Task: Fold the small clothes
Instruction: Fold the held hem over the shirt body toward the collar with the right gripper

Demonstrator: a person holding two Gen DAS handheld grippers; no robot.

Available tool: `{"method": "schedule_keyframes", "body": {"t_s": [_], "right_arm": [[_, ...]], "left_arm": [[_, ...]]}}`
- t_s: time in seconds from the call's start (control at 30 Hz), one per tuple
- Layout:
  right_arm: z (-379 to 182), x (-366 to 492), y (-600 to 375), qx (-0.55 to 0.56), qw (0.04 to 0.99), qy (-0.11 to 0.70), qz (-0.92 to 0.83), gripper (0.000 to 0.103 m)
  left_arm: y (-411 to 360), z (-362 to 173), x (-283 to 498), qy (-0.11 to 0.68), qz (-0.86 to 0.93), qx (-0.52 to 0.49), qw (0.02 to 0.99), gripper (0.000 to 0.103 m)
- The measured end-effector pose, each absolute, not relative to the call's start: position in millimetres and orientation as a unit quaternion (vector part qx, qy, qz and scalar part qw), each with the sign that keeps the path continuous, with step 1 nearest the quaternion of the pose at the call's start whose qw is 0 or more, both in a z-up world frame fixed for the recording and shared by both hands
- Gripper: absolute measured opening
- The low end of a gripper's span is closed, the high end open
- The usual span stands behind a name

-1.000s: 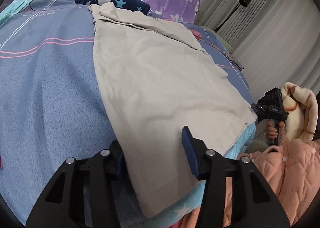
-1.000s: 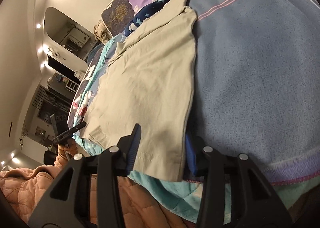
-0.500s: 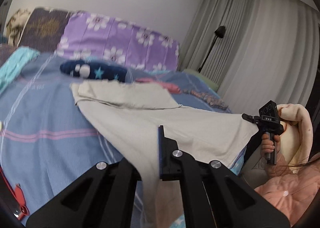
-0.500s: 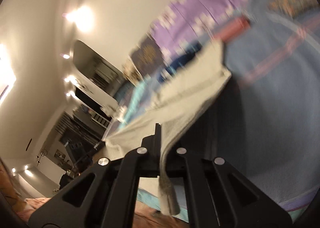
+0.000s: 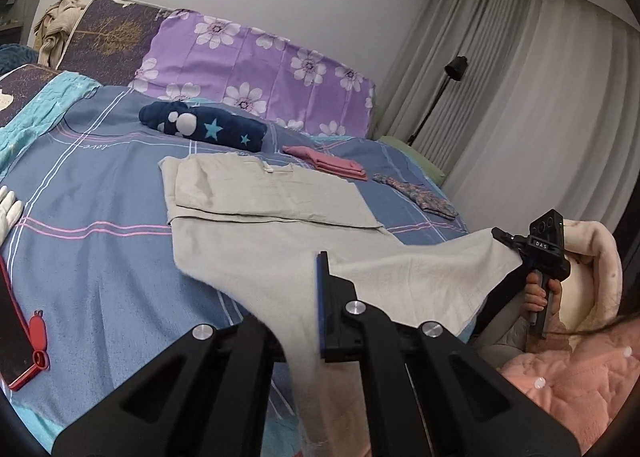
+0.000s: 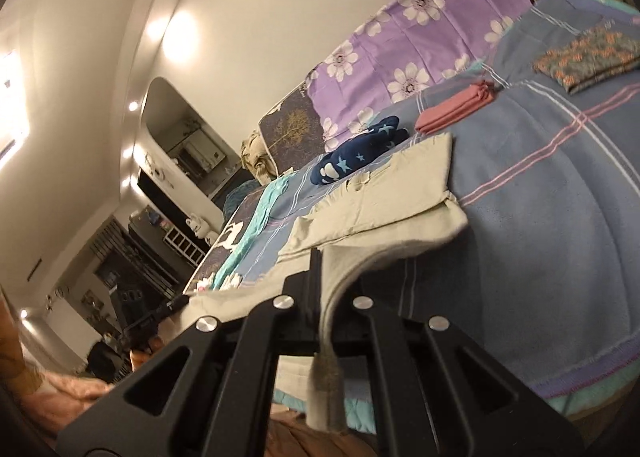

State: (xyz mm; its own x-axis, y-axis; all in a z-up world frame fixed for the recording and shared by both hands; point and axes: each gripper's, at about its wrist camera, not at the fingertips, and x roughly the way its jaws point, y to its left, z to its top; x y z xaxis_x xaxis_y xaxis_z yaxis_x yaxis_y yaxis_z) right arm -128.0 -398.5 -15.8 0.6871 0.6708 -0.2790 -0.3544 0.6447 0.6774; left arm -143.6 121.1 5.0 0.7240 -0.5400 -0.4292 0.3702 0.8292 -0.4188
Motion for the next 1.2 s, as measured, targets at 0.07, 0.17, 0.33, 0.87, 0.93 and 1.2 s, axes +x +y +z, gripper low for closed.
{"method": "schedule_keyframes", "body": {"t_s": [0.07, 0.17, 0.33, 0.87, 0.93, 1.2], "right_arm": [[-15.7, -110.2, -396.0, 0.302, 0.869, 0.262, 0.293, 0.002], [-11.9, -87.0, -393.0, 0.297, 0.875, 0.259, 0.28, 0.002], [-8.9, -34.9, -388.2, 0.304, 0.878, 0.264, 0.26, 0.003], [-78.8, 177.4, -359.9, 0.307, 0.851, 0.372, 0.207, 0.005], [-103.7, 193.4, -358.8, 0.309, 0.843, 0.397, 0.189, 0.005], [-125.8, 192.2, -364.7, 0.305, 0.834, 0.42, 0.185, 0.016]], "left_arm": [[122.3, 6.3, -130.7, 0.277, -0.242, -0.157, 0.916, 0.001], [125.1, 11.5, -108.2, 0.271, -0.243, -0.168, 0.916, 0.003], [129.8, 18.7, -63.0, 0.271, -0.234, -0.174, 0.917, 0.003], [144.2, -35.9, 120.3, 0.354, -0.18, -0.182, 0.899, 0.004], [145.9, -59.7, 140.6, 0.382, -0.167, -0.181, 0.891, 0.004], [165.2, -103.0, 152.3, 0.402, -0.152, -0.223, 0.875, 0.036]]}}
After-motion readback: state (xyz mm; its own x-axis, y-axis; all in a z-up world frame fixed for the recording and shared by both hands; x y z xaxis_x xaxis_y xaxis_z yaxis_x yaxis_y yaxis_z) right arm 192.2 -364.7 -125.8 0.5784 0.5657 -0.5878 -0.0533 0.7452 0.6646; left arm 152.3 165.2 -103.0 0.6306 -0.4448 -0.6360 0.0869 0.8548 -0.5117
